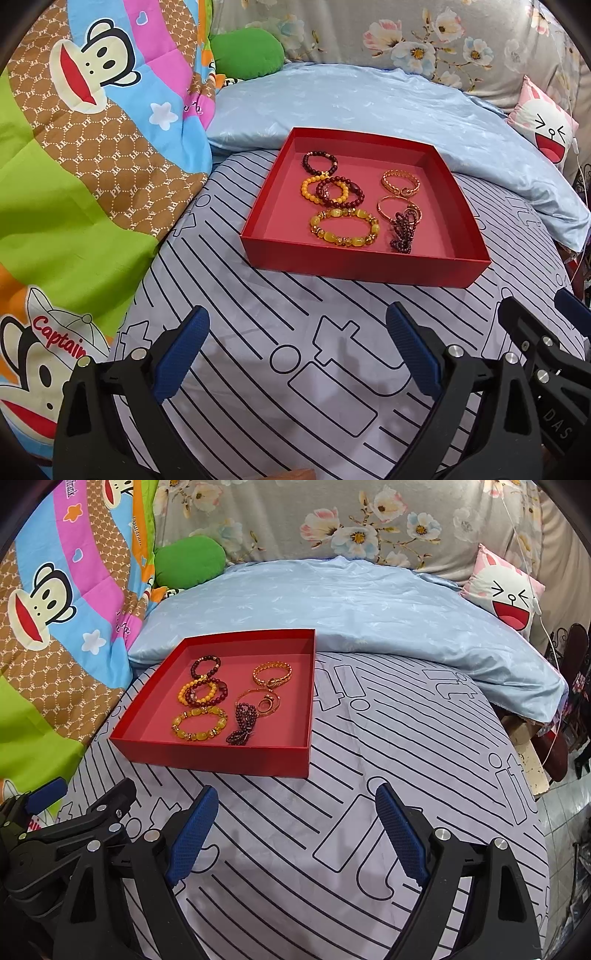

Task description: Organize jewelry

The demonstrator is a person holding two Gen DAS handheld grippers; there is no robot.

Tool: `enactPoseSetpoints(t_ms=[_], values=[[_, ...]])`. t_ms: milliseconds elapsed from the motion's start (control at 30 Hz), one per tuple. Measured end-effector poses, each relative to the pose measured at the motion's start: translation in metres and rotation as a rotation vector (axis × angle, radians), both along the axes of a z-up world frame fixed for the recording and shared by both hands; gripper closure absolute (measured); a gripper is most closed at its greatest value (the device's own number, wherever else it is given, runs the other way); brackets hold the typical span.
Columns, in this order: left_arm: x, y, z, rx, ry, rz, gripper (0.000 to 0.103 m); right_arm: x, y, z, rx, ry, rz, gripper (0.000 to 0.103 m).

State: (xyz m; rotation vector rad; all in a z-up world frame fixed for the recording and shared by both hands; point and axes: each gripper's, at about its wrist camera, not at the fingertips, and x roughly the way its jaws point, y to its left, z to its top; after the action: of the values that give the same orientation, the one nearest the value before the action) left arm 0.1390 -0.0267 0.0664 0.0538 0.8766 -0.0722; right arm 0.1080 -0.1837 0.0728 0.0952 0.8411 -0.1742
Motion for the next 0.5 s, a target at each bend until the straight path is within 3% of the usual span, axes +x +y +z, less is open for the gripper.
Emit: enactPoseSetpoints(t_ms=[500], values=[[-0.0001, -0.0004, -0.0015, 0.011, -0.004, -0.003, 0.012, -0.0008, 0.0025, -0.0030, -0.003, 0.003, 0.000, 0.019]])
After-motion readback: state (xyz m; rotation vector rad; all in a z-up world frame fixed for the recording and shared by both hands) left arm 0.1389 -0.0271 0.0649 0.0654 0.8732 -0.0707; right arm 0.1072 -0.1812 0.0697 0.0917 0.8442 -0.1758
